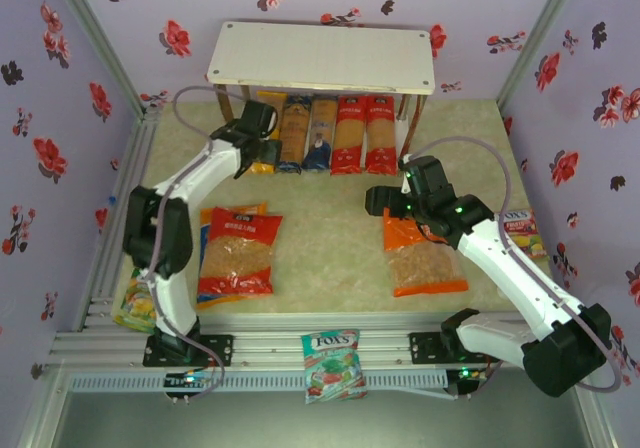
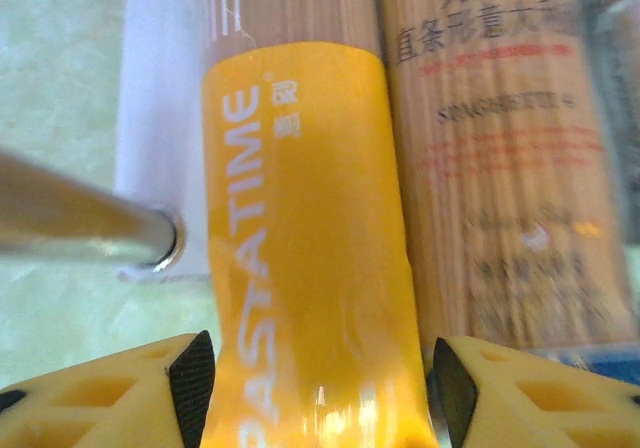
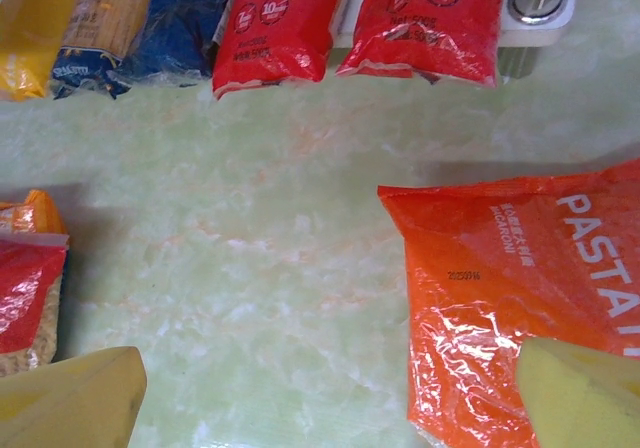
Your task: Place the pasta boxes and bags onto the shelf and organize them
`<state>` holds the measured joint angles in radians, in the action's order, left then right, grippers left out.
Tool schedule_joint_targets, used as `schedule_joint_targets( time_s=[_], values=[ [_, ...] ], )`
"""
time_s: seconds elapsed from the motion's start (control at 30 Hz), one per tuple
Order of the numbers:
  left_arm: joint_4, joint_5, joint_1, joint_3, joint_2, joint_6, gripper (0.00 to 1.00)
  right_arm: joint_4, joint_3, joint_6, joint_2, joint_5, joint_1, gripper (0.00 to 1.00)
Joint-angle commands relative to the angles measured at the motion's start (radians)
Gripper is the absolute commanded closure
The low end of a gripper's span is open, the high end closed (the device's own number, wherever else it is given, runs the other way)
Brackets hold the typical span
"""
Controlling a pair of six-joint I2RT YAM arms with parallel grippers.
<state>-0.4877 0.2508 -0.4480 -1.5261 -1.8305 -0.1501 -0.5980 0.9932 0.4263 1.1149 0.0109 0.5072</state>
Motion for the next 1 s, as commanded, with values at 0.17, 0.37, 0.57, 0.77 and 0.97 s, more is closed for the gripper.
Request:
schedule_joint_targets(
  time_s=[0.17, 0.37, 0.57, 0.77, 0.97],
  values=[
    [-0.013, 0.063, -0.135, 0.286, 0.444, -0.124, 0.4, 0.214, -0.121, 0.08, 0.014, 0.362, 0.053, 0.06],
    [-0.117, 0.077, -0.135, 0.511, 0.704, -0.266, 0.4, 0.422, -0.179, 0.164, 0.17, 0.343, 0.3, 0.06],
    [-0.197, 0.076, -0.127, 0.59, 0.861, -0.309, 0.39, 0.566, -0.1, 0.234, 0.42, 0.342, 0.421, 0.07],
    [-0.212, 0.073, -0.104, 0.601, 0.922, -0.307, 0.38, 0.651, 0.026, 0.295, 0.628, 0.382, 0.462, 0.04],
    [-0.22, 0.071, -0.087, 0.618, 0.942, -0.301, 0.37, 0.746, 0.103, 0.361, 0.764, 0.445, 0.486, 0.05]
  ],
)
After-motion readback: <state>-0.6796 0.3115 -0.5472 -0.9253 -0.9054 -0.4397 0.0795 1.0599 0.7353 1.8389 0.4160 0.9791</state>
